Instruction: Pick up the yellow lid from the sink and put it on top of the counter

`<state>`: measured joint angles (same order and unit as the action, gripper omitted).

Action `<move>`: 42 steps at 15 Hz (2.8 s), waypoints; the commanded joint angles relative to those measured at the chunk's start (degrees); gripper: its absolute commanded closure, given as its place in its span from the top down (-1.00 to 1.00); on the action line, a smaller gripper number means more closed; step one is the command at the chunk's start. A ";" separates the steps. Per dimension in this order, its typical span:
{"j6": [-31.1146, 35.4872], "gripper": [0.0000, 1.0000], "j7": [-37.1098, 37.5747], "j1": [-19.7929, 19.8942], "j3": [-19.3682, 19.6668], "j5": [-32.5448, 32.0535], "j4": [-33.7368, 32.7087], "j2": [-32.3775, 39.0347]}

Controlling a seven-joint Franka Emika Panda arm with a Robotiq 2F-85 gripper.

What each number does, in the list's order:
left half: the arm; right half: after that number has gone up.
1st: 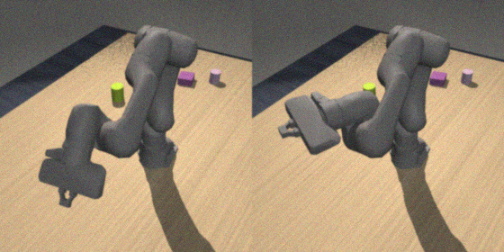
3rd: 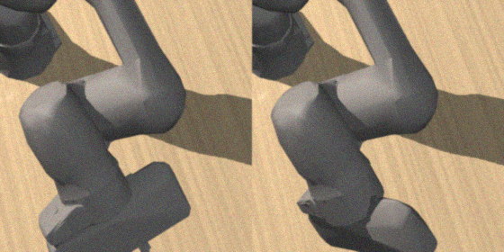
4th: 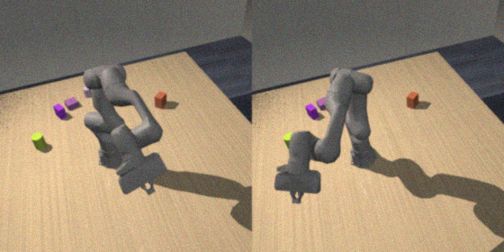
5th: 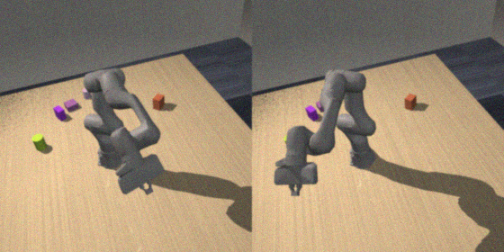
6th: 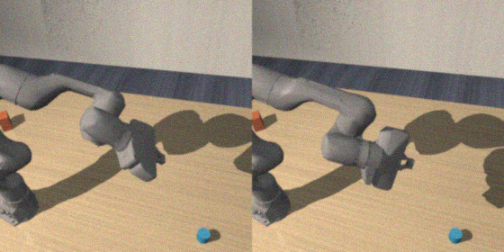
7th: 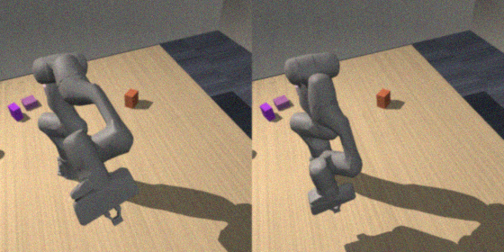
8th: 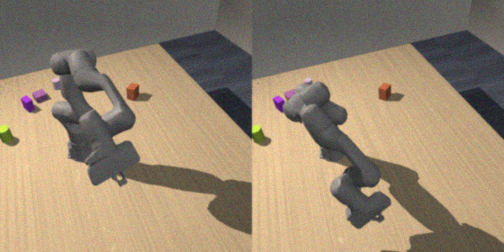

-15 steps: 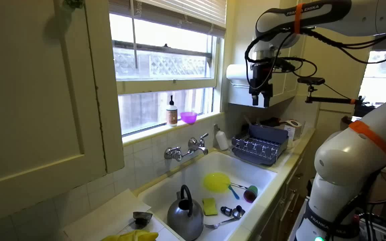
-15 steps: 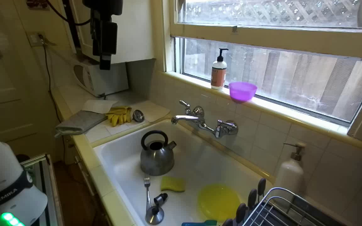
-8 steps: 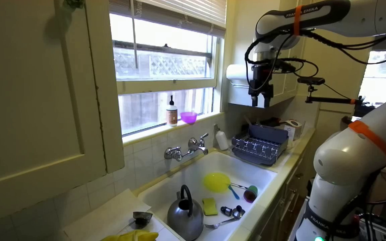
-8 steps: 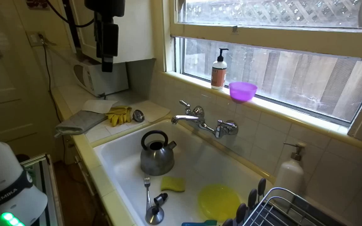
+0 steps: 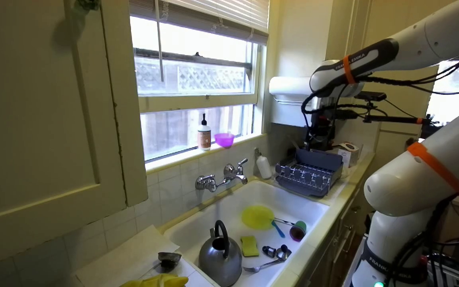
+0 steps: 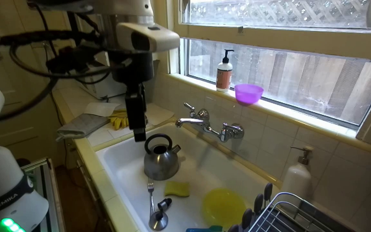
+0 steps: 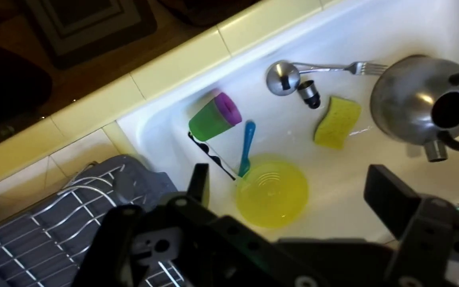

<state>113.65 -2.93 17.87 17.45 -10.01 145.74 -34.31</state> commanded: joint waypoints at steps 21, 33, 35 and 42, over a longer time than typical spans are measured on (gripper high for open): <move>26.02 1.00 1.10 4.94 5.19 14.26 -8.72 42.53; 27.91 1.00 1.85 5.15 2.43 16.15 -14.63 50.83; 27.91 1.00 1.85 5.15 2.43 16.15 -14.64 50.83; 41.12 1.00 1.83 1.52 0.16 11.74 -13.24 53.67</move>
<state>146.96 -1.06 20.94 19.05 2.59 131.61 17.32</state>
